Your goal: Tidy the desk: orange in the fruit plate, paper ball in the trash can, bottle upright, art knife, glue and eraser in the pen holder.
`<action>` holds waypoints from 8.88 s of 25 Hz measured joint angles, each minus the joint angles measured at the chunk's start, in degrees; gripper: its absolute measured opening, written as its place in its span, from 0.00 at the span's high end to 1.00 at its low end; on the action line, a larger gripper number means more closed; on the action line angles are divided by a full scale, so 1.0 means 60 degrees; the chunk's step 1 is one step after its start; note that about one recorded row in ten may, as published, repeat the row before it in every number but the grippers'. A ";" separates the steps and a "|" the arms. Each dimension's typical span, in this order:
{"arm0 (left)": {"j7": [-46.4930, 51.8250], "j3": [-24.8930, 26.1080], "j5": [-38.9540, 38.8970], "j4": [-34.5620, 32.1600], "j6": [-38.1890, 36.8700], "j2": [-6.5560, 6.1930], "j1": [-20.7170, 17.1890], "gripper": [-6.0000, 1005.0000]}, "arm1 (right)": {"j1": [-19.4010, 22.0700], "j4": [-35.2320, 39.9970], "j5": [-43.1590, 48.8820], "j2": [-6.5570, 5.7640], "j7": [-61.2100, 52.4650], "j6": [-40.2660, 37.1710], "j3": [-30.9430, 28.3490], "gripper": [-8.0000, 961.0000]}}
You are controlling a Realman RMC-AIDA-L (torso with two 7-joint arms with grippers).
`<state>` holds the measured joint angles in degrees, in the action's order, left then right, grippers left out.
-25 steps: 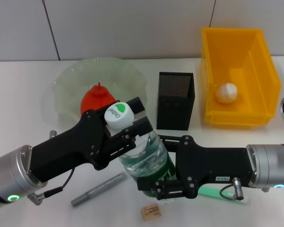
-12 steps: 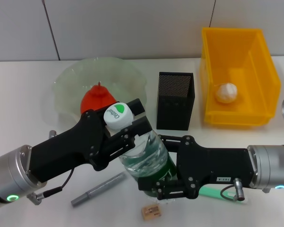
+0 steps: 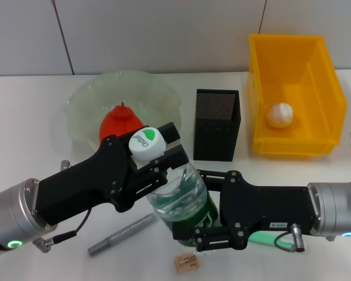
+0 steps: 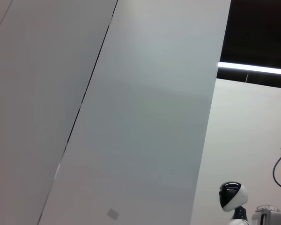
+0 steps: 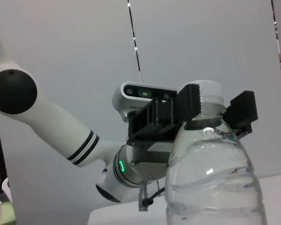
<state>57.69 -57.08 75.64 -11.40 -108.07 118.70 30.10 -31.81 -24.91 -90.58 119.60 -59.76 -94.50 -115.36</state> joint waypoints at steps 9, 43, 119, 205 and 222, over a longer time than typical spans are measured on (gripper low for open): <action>0.0322 -0.0053 0.0118 -0.0350 0.0056 -0.0022 -0.0013 0.57 | 0.0141 -0.0817 0.0241 -0.0046 -0.1011 0.0014 0.0205 0.20; 0.0688 -0.0141 0.0540 -0.0937 0.0148 -0.0039 0.0022 0.57 | 0.1306 -0.4057 0.0630 -0.0070 -0.3048 -0.0081 0.0923 0.20; -0.2350 0.2237 0.0398 -0.1583 0.3934 -0.0009 -0.1484 0.57 | 0.2386 -0.3509 0.1603 -0.0055 -0.2389 -0.0464 -0.1488 0.20; -0.4318 0.1281 0.1399 -0.0676 0.1795 -0.0023 -0.2763 0.18 | -0.0398 -0.9492 1.0394 -0.0071 -1.2422 -0.0925 0.4376 0.20; -0.4335 0.1281 0.1413 -0.0643 0.1798 -0.0024 -0.2750 0.18 | -0.0464 -0.8785 1.0608 -0.0069 -1.2405 -0.0095 0.4930 0.43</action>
<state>31.68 -49.39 84.12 -15.26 -97.29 118.56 13.60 -34.59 -77.62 -26.93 119.18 -134.19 -95.07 -85.78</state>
